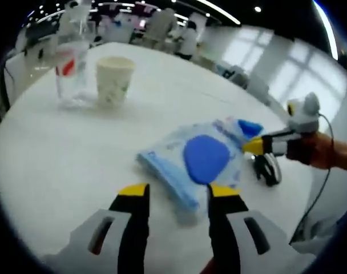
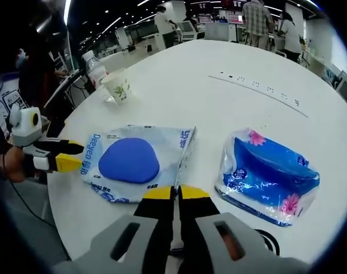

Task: Arrange the tabletop items into an orderly group along one side of the table until the central work area is clear of visible clutter.

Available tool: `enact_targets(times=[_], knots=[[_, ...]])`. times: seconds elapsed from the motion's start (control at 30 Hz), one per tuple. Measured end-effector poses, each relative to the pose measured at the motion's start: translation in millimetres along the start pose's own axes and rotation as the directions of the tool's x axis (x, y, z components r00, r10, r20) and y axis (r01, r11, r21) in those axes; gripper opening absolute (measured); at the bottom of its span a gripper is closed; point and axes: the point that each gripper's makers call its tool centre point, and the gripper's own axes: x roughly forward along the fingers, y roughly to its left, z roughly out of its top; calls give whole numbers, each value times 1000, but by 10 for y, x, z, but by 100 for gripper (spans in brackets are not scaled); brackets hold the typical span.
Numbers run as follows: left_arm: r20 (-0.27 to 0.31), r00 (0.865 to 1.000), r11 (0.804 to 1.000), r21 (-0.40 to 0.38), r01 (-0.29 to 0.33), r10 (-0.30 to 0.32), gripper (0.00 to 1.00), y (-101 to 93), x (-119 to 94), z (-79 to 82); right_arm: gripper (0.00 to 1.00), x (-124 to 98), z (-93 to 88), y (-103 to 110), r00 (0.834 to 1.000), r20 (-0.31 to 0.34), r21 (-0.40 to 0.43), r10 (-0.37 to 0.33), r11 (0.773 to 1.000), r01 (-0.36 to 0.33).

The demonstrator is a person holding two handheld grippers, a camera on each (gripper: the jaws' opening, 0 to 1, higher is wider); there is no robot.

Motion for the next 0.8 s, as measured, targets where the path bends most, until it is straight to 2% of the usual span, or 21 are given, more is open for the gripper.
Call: enact_targets(times=[0.1, 0.33, 0.53, 0.8], knots=[[-16, 1000, 1000, -18, 19, -20, 24, -57, 36, -36, 2, -15, -13, 11, 1000, 3, 7, -1, 1000, 1], [-48, 999, 999, -31, -8, 7, 10, -12, 40, -115, 1, -54, -50, -9, 1000, 4, 22, -12, 1000, 11], [-59, 998, 998, -64, -29, 25, 7, 18, 52, -153, 1, -63, -80, 14, 1000, 11, 35, -11, 999, 11], [-48, 999, 998, -63, -29, 26, 1, 39, 73, -71, 1, -94, -82, 49, 1000, 24, 38, -5, 999, 4]])
